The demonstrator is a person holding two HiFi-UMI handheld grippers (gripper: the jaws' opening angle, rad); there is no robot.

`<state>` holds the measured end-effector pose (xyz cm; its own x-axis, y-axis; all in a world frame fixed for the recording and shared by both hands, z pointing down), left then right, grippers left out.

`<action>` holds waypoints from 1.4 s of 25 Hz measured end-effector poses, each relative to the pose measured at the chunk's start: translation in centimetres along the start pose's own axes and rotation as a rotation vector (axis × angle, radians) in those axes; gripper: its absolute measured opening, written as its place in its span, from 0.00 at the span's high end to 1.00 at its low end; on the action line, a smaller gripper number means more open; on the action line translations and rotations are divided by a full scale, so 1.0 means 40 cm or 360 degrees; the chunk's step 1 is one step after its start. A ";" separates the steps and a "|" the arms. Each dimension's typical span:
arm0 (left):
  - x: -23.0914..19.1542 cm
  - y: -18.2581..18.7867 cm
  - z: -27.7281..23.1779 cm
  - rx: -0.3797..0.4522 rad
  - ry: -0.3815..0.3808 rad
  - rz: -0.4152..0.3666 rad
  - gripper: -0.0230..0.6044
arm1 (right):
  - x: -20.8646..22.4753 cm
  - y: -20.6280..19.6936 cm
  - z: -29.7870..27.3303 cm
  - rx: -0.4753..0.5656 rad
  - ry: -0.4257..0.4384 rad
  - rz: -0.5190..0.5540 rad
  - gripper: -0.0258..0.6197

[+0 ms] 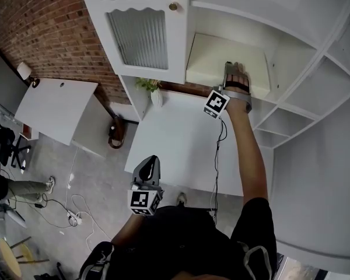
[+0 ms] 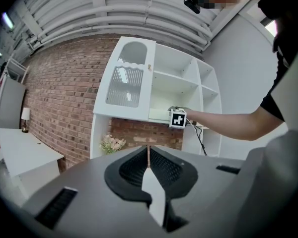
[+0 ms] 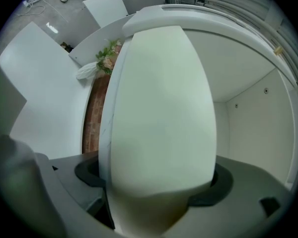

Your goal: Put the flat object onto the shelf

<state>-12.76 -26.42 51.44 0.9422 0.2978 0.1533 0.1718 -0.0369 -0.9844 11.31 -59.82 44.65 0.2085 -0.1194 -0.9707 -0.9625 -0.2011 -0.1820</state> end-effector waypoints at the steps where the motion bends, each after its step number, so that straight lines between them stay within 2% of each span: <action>1: -0.005 -0.001 0.012 -0.0006 0.0007 -0.0003 0.93 | -0.001 -0.002 0.006 -0.0002 -0.0018 0.0004 0.29; 6: -0.027 0.000 0.056 0.0020 0.0027 -0.0011 0.93 | 0.004 -0.003 0.051 0.0033 -0.0135 0.0016 0.29; 12: -0.036 0.013 0.111 0.0072 -0.0016 0.0016 0.93 | 0.009 -0.015 0.190 0.0009 -0.0124 -0.0011 0.29; 18: -0.028 -0.021 0.198 0.0123 -0.0110 0.0085 0.93 | -0.073 -0.043 0.438 0.0106 -0.0125 -0.0224 0.31; 19: -0.026 -0.031 0.220 0.0123 -0.0130 0.0102 0.93 | -0.091 -0.049 0.487 0.0129 -0.0134 -0.0297 0.34; 20: -0.026 -0.039 0.243 0.0122 -0.0150 0.0116 0.93 | -0.106 -0.053 0.538 0.0154 -0.0154 -0.0389 0.50; 21: -0.027 -0.045 0.266 0.0121 -0.0170 0.0128 0.93 | -0.120 -0.056 0.591 0.0177 -0.0175 -0.0492 0.70; 23: -0.027 -0.057 0.312 0.0116 -0.0214 0.0157 0.93 | -0.147 -0.059 0.699 0.0197 -0.0201 -0.0677 0.81; 25: -0.017 -0.074 0.357 0.0106 -0.0261 0.0190 0.93 | -0.181 -0.065 0.797 0.0204 -0.0196 -0.0808 0.87; 27: 0.000 -0.093 0.399 0.0085 -0.0318 0.0208 0.93 | -0.220 -0.076 0.880 0.0212 -0.0116 -0.0995 0.89; 31: 0.039 -0.101 0.455 0.0078 -0.0399 0.0212 0.93 | -0.259 -0.112 1.012 0.0200 0.0192 -0.1626 0.91; 33: 0.053 -0.088 0.482 0.0118 -0.0379 0.0225 0.93 | -0.267 -0.136 1.071 0.0251 0.0326 -0.1961 0.91; 35: 0.061 -0.066 0.501 0.0166 -0.0355 0.0210 0.93 | -0.272 -0.157 1.124 0.0302 0.0405 -0.2216 0.91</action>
<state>-16.69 -6.48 52.67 0.8660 0.4999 0.0116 0.0104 0.0053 -0.9999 7.30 -13.53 49.32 0.9920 -0.1086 0.0640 0.0451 -0.1687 -0.9846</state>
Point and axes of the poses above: the fingertips, and each gripper's own axes: z backward along the fingers, x to its right, y out of its top, the point moved 8 cm from there along z, backward along the fingers, and after that the axes turned 15 degrees about -z, right-handed, at the moved point
